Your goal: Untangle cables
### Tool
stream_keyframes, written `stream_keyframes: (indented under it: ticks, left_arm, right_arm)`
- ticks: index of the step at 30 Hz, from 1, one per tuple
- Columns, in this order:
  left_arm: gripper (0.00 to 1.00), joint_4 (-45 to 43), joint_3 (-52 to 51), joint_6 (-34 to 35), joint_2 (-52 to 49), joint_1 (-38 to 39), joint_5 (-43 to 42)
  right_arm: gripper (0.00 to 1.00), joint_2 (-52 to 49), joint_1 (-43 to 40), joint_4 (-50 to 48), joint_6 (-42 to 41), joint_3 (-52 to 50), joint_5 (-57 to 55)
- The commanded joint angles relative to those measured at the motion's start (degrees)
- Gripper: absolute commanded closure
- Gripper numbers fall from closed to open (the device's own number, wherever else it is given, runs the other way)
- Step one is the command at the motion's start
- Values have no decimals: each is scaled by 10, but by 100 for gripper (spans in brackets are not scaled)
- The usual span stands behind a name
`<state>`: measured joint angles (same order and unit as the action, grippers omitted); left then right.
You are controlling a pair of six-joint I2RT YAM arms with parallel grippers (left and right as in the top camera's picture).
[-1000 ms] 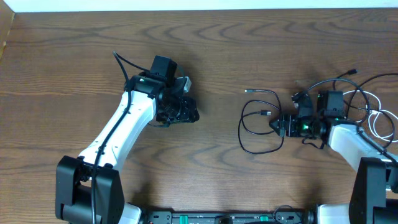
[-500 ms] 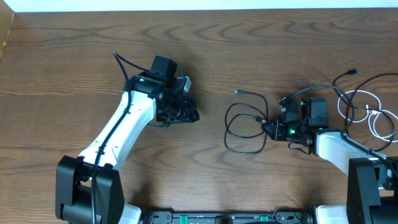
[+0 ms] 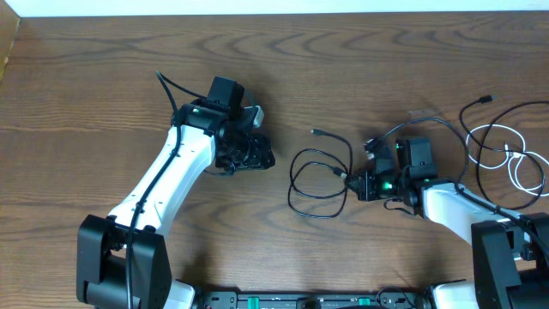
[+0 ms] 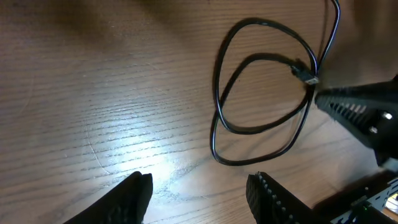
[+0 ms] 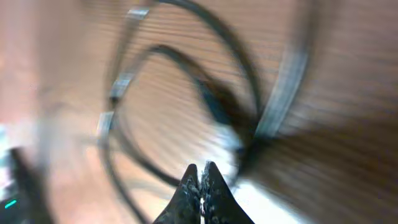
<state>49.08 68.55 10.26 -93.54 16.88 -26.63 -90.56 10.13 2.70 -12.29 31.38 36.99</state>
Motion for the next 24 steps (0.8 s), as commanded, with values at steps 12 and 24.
stream_keyframes:
  ticks: [12,24]
  left_arm:
    - [46,2,1,-6,-5,0,3]
    - [46,4,1,-6,-4,0,3]
  right_arm:
    - [65,22,9,-75,-65,33,2]
    - [37,19,108,-18,56,32,-200]
